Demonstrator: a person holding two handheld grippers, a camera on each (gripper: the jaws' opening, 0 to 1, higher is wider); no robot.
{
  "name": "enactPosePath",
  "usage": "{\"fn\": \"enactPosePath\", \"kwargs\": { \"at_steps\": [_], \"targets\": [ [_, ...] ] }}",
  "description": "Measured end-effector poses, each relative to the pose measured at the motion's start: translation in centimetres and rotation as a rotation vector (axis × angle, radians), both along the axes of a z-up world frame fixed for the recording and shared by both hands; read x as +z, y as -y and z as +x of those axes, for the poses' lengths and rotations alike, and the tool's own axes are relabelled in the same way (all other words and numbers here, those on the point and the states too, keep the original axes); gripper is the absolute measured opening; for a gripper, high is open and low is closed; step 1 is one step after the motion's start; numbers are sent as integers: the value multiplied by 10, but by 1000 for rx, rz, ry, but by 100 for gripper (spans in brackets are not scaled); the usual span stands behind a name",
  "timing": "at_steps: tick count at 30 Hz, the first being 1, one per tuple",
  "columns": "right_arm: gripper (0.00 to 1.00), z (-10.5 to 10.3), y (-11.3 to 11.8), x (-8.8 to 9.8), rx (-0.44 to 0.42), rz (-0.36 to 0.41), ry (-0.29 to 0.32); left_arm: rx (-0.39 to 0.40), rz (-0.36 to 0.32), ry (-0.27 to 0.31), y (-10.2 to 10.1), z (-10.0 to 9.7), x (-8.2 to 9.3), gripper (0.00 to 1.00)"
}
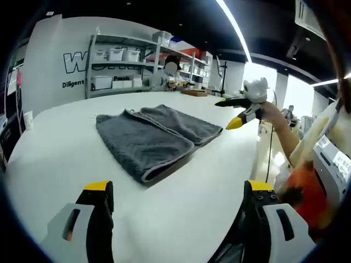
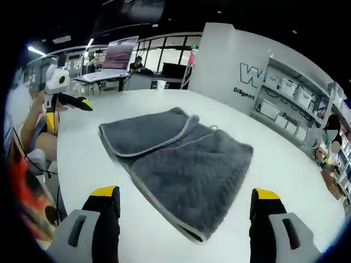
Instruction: Open the folded towel by lifting each exposed corner and separating the folded layers until the towel lies flat within the target outline without major curled edges
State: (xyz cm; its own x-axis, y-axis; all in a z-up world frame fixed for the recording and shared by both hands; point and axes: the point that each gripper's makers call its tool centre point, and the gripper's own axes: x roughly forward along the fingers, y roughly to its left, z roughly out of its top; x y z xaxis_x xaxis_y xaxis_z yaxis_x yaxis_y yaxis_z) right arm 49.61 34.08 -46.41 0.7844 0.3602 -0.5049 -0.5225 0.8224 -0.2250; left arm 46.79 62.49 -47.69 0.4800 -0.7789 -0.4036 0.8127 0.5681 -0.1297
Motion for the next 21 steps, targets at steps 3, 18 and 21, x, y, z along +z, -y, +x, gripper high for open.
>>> {"fn": "enactPosePath", "kwargs": {
  "at_steps": [3,18,21],
  "targets": [
    [99,-4,-3,7,12,-9,17,-9,2,-2,5,-1,0,96],
    [99,-14,-19,21,62,-8,63,6,28,28,28,15,5,94],
    [99,-16,-22,24,72,-3,68,12,57,50,37,24,4,93]
  ]
}}
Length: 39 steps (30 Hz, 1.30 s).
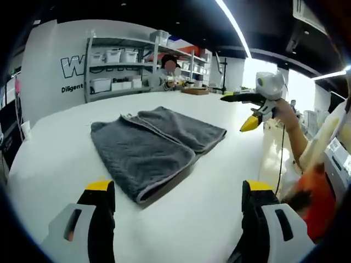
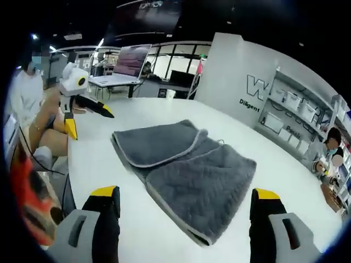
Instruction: Open the folded towel by lifting each exposed corner and separating the folded layers until the towel lies flat within the target outline without major curled edges
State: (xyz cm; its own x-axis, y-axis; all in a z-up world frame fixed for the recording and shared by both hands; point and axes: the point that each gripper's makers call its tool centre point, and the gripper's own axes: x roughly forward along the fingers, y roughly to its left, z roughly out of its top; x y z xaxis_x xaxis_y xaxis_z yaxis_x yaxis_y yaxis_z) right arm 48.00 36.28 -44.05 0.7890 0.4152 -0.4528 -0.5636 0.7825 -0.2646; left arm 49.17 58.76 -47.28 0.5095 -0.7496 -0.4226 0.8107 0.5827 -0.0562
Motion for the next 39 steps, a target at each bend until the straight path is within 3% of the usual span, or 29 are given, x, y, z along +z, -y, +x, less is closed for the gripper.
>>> {"fn": "enactPosePath", "kwargs": {
  "at_steps": [9,16,20,25,28,30,33,39],
  "targets": [
    [99,-8,-1,4,6,6,13,-3,4,45,46,22,-5,80],
    [99,-14,0,0,7,7,1,-35,22,74,87,24,-19,54],
    [99,-15,2,-1,3,11,-3,-51,79,90,106,24,-37,40],
    [98,-19,4,-4,2,11,-10,-40,109,125,115,28,-45,26],
    [98,-20,6,-5,-2,14,-13,-30,126,138,115,32,-48,22],
    [98,-20,6,-6,-3,16,-15,-22,140,153,114,34,-49,13],
    [98,-20,6,-7,-3,16,-17,-25,105,164,115,35,-46,3],
    [98,-20,4,-8,-1,18,-23,6,69,173,112,42,-42,2]
  ]
}}
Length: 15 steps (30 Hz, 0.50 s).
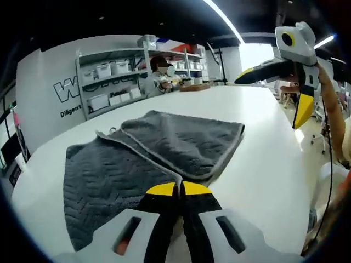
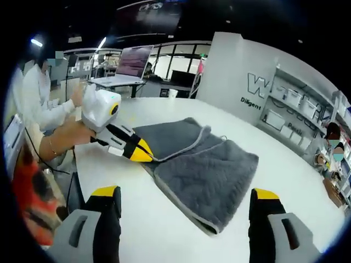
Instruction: Open the folded towel by lifting each exposed corner and separating the folded layers until the towel lies flat within the target outline without major curled edges
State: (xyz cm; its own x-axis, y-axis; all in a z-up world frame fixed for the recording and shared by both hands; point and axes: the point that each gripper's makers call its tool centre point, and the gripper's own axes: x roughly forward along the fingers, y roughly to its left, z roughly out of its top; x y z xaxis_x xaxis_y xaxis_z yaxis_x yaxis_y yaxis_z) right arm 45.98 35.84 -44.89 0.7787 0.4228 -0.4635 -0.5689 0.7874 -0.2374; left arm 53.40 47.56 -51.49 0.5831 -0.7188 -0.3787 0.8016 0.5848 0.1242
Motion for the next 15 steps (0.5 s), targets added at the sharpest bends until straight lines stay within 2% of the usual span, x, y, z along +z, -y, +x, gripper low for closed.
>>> {"fn": "enactPosePath", "kwargs": {
  "at_steps": [7,11,15],
  "targets": [
    [97,-1,-2,0,2,-1,-2,81,-70,28,-19,15,18,2],
    [97,-1,-3,-1,4,-4,-8,168,-111,54,-45,29,31,2],
    [97,0,-4,-1,5,-4,-13,242,-117,73,-74,40,38,2]
  ]
}}
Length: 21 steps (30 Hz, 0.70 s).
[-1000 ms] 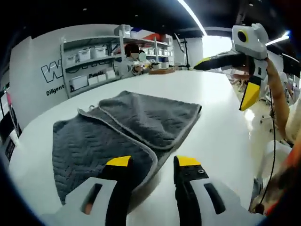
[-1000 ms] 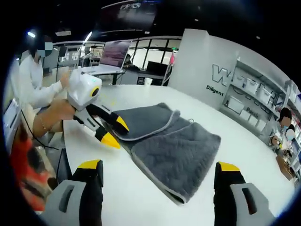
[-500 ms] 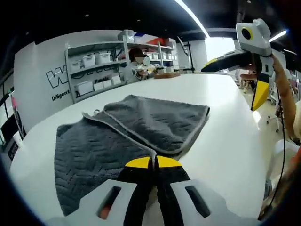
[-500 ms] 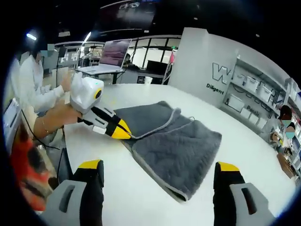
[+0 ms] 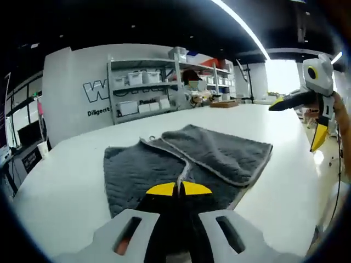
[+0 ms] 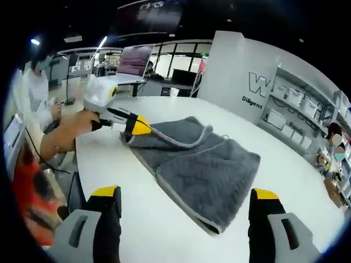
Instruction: Open the folded towel by lifting each exposed corner and separating the folded layers until the towel lies flat within the target outline without major curled edges
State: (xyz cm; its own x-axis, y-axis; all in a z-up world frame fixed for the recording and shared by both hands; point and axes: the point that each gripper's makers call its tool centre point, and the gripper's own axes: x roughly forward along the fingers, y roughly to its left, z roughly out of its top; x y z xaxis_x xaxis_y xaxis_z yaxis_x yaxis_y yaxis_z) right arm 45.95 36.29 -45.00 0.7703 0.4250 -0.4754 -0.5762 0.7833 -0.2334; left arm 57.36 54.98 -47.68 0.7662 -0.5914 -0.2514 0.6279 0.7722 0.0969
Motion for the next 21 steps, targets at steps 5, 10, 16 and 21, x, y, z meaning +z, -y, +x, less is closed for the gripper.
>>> {"fn": "enactPosePath", "kwargs": {
  "at_steps": [5,10,16,21],
  "targets": [
    [97,1,-3,1,6,-5,-2,77,-9,12,-33,9,6,2],
    [97,2,-8,2,19,-12,-3,173,17,35,-73,17,10,2],
    [96,2,-12,1,27,-18,-8,279,69,57,-116,23,10,2],
    [96,2,-14,2,34,-23,-9,362,113,56,-151,27,4,2]
  ]
}}
